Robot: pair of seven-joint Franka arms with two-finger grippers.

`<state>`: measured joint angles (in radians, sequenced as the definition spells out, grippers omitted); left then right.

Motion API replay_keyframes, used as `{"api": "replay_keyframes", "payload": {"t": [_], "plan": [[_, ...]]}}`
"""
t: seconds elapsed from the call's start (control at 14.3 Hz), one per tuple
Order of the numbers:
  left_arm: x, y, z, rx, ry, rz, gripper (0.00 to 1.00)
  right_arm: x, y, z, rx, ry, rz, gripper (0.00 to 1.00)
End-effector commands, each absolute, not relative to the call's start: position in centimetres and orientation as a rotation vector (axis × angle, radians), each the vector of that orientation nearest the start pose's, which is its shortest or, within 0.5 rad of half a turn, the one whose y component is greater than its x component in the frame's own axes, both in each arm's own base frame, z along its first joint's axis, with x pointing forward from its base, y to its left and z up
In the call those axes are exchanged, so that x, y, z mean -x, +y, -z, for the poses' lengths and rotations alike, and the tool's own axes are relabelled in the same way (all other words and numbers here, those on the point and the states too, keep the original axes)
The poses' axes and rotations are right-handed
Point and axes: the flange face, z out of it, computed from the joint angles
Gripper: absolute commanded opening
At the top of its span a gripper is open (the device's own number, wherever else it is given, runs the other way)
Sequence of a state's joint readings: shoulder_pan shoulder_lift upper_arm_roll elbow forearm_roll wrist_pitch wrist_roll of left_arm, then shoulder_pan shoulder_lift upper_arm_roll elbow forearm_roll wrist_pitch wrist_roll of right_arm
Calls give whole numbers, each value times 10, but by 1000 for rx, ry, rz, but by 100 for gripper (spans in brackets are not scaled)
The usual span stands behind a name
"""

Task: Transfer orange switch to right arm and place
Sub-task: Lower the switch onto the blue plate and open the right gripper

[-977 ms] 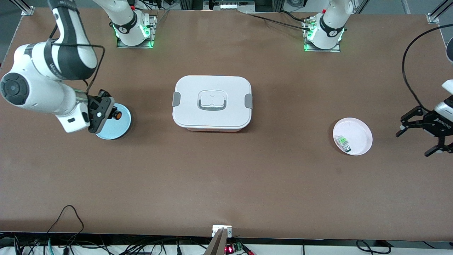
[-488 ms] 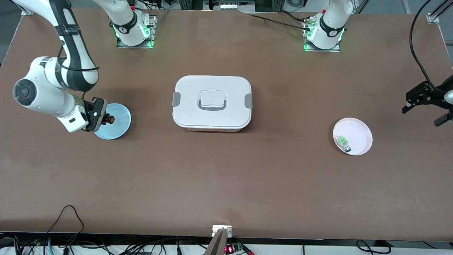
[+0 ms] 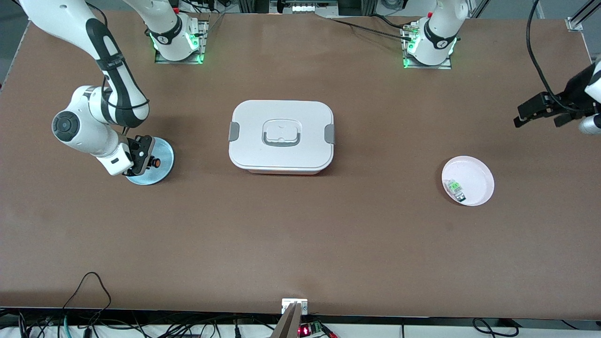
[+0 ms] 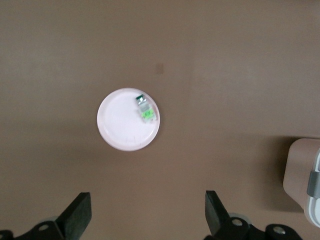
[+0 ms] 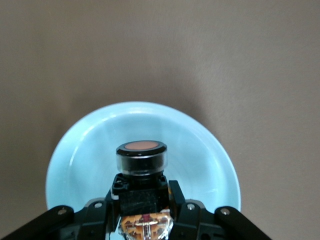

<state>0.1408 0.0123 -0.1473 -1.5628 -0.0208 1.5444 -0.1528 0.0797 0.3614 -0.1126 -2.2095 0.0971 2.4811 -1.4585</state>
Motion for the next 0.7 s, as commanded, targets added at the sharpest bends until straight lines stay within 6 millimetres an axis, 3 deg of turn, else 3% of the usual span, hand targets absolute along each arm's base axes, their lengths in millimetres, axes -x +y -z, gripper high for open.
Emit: {"api": "replay_keyframes", "payload": {"t": [0.0,0.21,0.42,0.56,0.63], "plan": [[-551,-20,-630,3045,-349,-78,100,-544,-25,-198,2379,-1959,-76,22],[-556,-12,-624,3061,-214,-68,100,-543,-27,-184,2376,-1986,-64,23],[-558,-9,-622,3067,-144,-55,100,-542,-27,-180,2376,-1978,-70,43],[-558,6,-619,3097,-69,-67,100,-542,-27,-181,2378,-1974,-70,57],[-558,12,-616,3127,-51,-79,100,-542,-27,-181,2379,-1971,-72,70]]}}
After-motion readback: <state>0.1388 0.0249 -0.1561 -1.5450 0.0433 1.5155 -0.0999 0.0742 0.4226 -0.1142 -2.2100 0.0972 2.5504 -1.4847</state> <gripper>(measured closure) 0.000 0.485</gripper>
